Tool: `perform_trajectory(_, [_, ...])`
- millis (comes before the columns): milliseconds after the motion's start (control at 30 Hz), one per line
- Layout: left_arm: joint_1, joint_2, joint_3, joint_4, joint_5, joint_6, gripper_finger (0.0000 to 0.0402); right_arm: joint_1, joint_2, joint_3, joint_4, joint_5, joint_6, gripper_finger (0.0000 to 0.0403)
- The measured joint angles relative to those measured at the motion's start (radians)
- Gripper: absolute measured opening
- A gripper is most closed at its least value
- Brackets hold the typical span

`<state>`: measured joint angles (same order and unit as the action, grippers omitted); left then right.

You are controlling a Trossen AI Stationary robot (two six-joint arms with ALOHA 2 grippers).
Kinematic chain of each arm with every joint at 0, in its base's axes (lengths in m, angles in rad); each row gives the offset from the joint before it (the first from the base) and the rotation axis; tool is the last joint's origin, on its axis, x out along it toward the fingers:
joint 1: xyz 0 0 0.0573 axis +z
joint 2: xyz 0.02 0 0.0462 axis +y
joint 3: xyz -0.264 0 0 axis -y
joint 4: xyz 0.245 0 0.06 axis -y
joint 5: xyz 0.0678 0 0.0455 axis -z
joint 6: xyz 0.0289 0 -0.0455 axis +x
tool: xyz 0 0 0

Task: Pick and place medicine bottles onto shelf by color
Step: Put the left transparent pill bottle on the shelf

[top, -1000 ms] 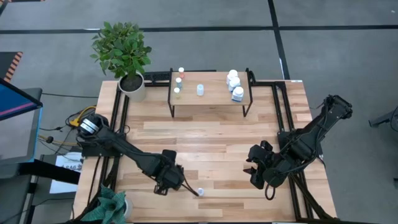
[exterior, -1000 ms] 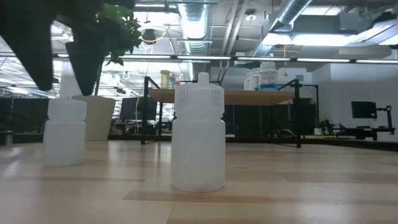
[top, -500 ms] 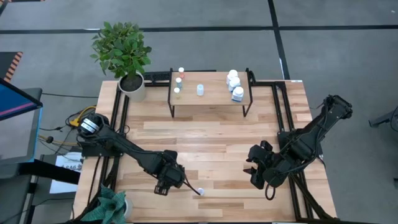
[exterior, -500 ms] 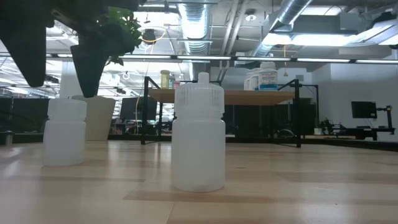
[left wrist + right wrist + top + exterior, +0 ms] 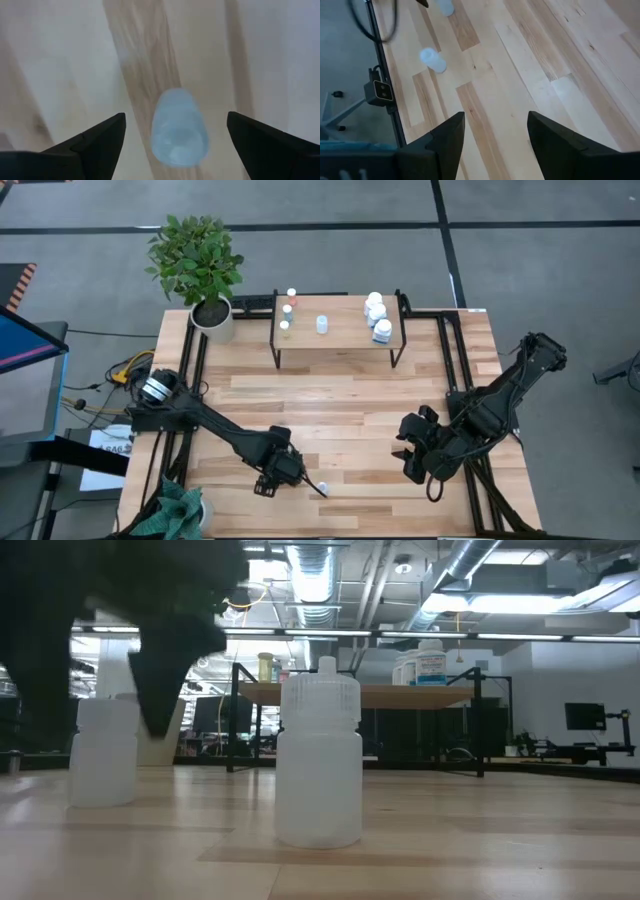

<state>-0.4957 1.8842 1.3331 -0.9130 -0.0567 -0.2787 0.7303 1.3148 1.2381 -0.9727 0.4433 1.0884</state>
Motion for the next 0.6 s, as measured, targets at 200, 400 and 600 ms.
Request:
perform_trajectory(200, [0.003,0.034,-0.001,-0.039,0.017,-0.008,0.0332,0.0,0.0,0.0,-0.008,0.0,0.0,0.024])
perform_trajectory(400, [0.012,0.019,0.011,-0.034,0.017,-0.001,0.0332,0.0,0.0,0.0,-0.007,0.0,0.001,0.024])
perform_trajectory(600, [0.011,0.019,0.011,-0.015,0.018,0.05,0.0329,0.0,0.0,0.0,-0.005,0.0,0.003,0.024])
